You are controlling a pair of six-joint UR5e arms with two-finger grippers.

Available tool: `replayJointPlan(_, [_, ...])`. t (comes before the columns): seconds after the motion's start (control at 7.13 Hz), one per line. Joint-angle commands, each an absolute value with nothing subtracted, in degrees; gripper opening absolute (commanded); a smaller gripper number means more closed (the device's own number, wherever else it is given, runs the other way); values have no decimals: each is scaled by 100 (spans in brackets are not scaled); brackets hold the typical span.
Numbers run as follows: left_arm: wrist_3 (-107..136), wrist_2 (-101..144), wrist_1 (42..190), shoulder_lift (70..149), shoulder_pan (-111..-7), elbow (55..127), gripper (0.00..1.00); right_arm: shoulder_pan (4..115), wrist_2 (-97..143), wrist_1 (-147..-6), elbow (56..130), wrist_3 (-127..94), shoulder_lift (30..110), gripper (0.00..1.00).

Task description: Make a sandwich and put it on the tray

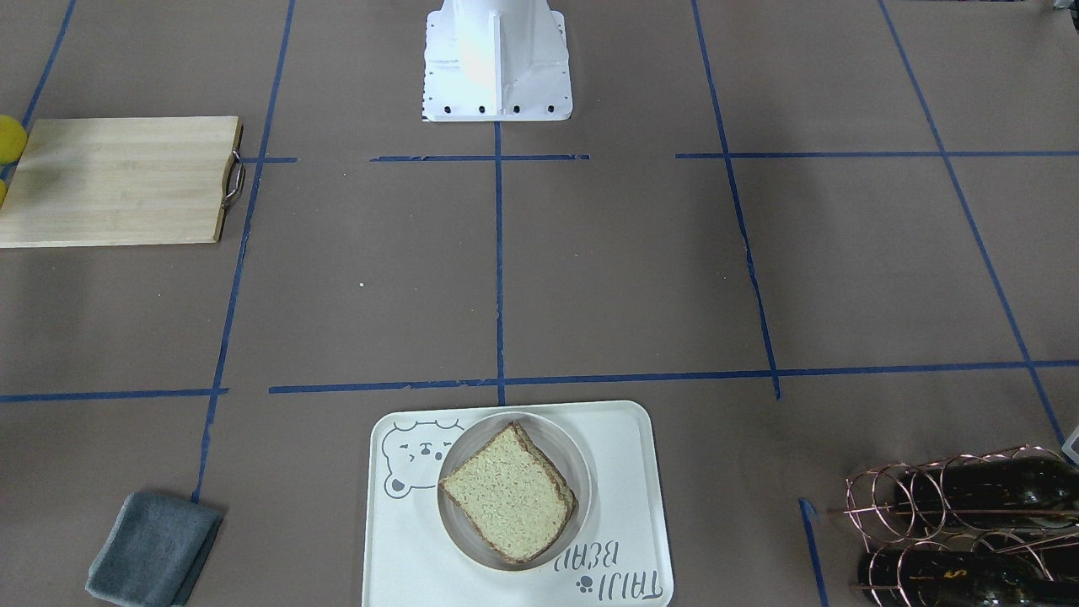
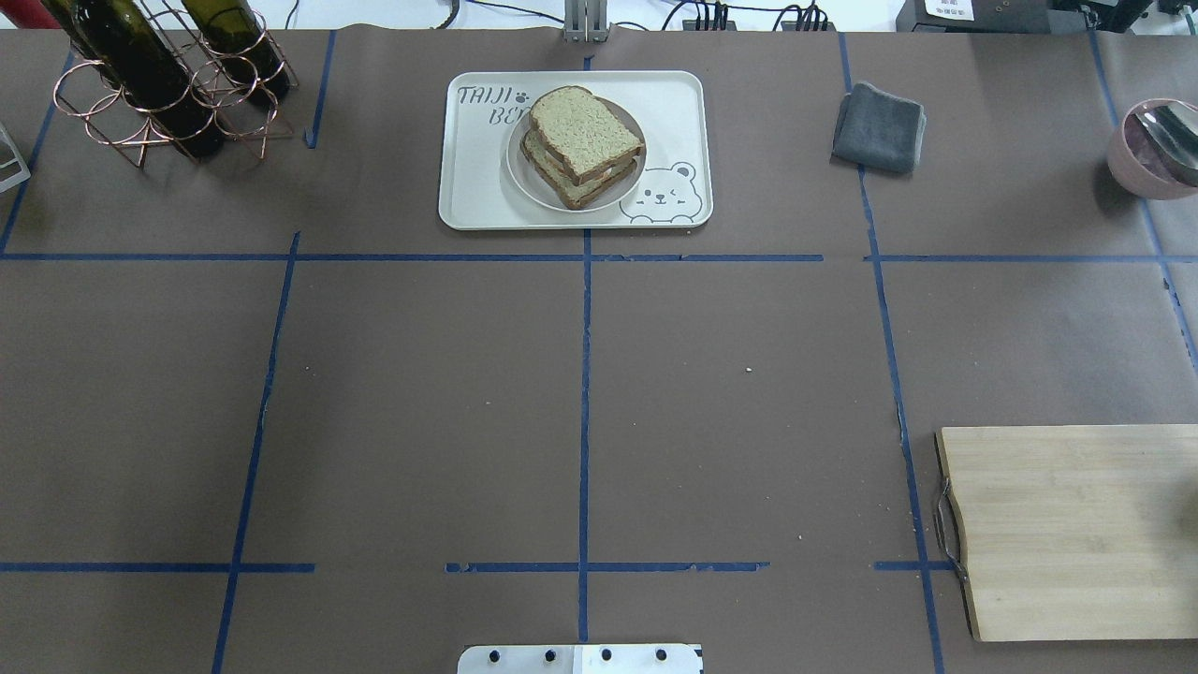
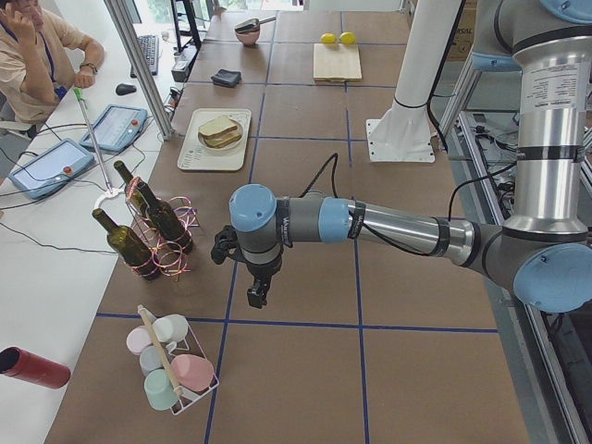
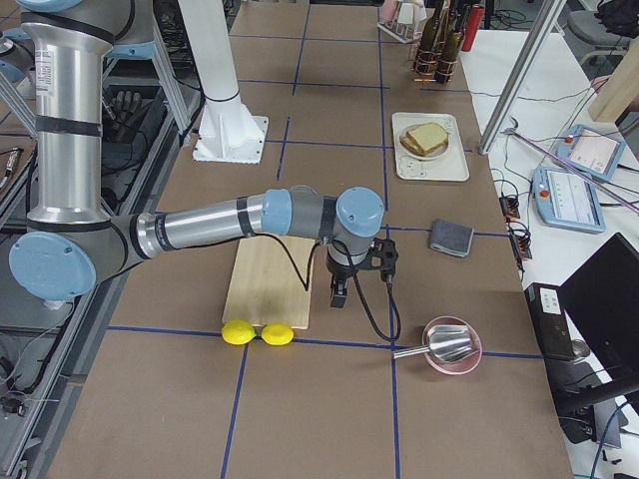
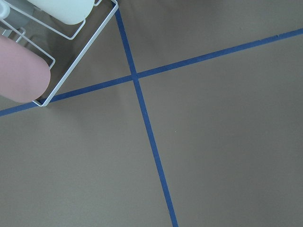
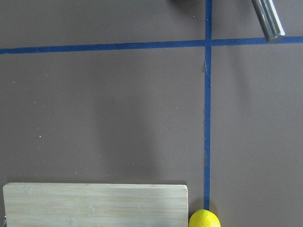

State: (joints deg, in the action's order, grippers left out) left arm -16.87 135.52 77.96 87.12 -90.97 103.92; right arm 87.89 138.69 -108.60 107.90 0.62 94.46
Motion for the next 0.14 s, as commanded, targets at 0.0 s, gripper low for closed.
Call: replayJointPlan(0.0, [-1688,13553,7805,8719,-9097,10389,100,8780,13869,-10863,10775,70,9448,100])
